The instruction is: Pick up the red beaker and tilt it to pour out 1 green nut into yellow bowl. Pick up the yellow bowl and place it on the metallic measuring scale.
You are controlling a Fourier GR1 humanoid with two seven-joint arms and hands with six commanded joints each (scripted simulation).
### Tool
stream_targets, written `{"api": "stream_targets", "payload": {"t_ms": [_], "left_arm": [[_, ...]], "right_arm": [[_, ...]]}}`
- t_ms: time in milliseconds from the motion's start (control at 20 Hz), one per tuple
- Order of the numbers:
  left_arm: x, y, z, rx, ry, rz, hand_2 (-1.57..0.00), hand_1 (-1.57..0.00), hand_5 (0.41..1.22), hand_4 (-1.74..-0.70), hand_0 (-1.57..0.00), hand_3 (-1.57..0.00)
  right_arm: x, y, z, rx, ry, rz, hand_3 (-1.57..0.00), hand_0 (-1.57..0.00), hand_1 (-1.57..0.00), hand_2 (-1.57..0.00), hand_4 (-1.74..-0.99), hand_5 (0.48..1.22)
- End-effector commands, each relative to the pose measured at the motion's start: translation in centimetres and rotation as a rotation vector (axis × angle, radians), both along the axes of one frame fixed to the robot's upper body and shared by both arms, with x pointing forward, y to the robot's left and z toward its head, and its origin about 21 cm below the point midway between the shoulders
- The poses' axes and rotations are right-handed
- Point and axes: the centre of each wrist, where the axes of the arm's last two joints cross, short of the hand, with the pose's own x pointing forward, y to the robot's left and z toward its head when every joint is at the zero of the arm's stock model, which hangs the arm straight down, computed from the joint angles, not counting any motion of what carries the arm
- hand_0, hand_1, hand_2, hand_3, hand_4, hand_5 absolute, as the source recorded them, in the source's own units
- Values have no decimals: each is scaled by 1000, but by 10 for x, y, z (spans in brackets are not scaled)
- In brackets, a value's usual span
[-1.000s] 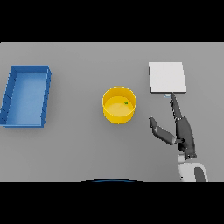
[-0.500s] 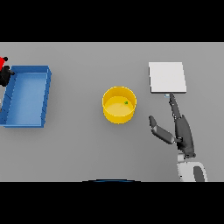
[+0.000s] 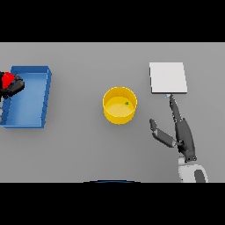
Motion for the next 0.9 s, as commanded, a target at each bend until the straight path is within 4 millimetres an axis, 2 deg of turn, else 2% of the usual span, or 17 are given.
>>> {"api": "stream_targets", "payload": {"t_ms": [0,50,150,300,450,700,800,850], "left_arm": [[-1,1,4,-14,45,-19,-959,-944,778,-1120,-1166,-903],[-3,2,5,-13,68,-31,-767,-755,758,-1034,-932,-722],[-6,2,9,-11,111,-75,-490,-483,723,-916,-596,-462],[-6,3,12,-23,134,-90,-251,-247,688,-831,-305,-236],[-2,5,12,-45,109,-95,-128,-126,678,-797,-156,-120],[5,4,17,-72,25,-109,-41,-41,671,-786,-50,-39],[5,3,14,-72,15,-113,-26,-26,679,-780,-32,-24],[5,1,14,-71,22,-110,-21,-20,685,-776,-25,-19]], "right_arm": [[-1,-1,3,-2,-11,-8,1,1,1,1,-1187,664],[0,-3,3,-6,-8,-14,1,1,1,1,-1185,665],[0,-1,1,-15,16,-22,1,1,1,1,-1182,667],[-1,0,4,-9,3,-9,1,1,1,1,-1189,666],[-1,3,4,-10,23,-12,1,1,1,1,-1187,663],[0,9,6,-89,26,-13,1,1,1,1,-1198,662],[6,11,10,-113,1,73,1,1,1,1,-1162,694],[14,7,17,-155,-9,109,1,1,1,1,-1180,708]]}}
